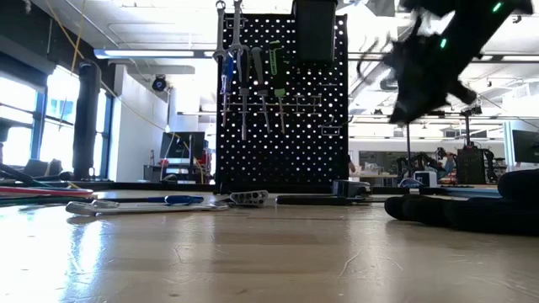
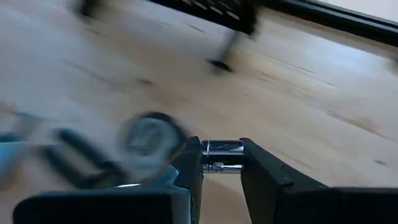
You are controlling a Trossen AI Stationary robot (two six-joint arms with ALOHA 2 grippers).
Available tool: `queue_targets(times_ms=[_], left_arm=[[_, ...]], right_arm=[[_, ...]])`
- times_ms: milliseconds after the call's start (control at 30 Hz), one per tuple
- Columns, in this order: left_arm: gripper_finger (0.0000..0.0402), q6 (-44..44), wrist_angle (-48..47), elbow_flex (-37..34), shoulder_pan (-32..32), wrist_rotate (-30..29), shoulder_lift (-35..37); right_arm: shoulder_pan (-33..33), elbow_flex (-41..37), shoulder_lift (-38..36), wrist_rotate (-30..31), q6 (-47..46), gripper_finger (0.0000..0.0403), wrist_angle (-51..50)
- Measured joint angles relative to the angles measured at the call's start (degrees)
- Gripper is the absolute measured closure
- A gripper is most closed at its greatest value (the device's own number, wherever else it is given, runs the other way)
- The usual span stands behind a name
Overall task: Hang tools onto peg board
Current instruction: Put the socket into the black bin on the peg board
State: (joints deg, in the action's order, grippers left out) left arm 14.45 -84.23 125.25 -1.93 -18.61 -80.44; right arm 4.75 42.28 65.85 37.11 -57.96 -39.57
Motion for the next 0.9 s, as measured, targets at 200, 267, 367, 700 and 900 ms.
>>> queue_targets(times_ms=[200,267,367,700,900], left_arm=[[0.0204,-0.4,0.0,0.0,0.0,0.0,0.0],[0.0204,-0.5,0.0,0.0,0.0,0.0,0.0],[0.0204,-0.9,0.0,0.0,0.0,0.0,0.0],[0.0204,-1.9,0.2,0.0,0.0,-0.1,0.0],[0.0204,-2.3,0.4,0.0,0.0,-0.1,0.0]], right_arm=[[6.0,0.0,-8.4,3.2,10.3,0.0327,13.6],[6.8,0.0,-10.5,3.4,16.2,0.0327,20.3],[7.0,0.1,-12.9,3.0,26.2,0.0327,31.0],[3.7,5.0,-15.3,-3.7,52.9,0.0327,55.3],[1.5,18.0,-10.2,-7.8,62.7,0.0327,54.1]])
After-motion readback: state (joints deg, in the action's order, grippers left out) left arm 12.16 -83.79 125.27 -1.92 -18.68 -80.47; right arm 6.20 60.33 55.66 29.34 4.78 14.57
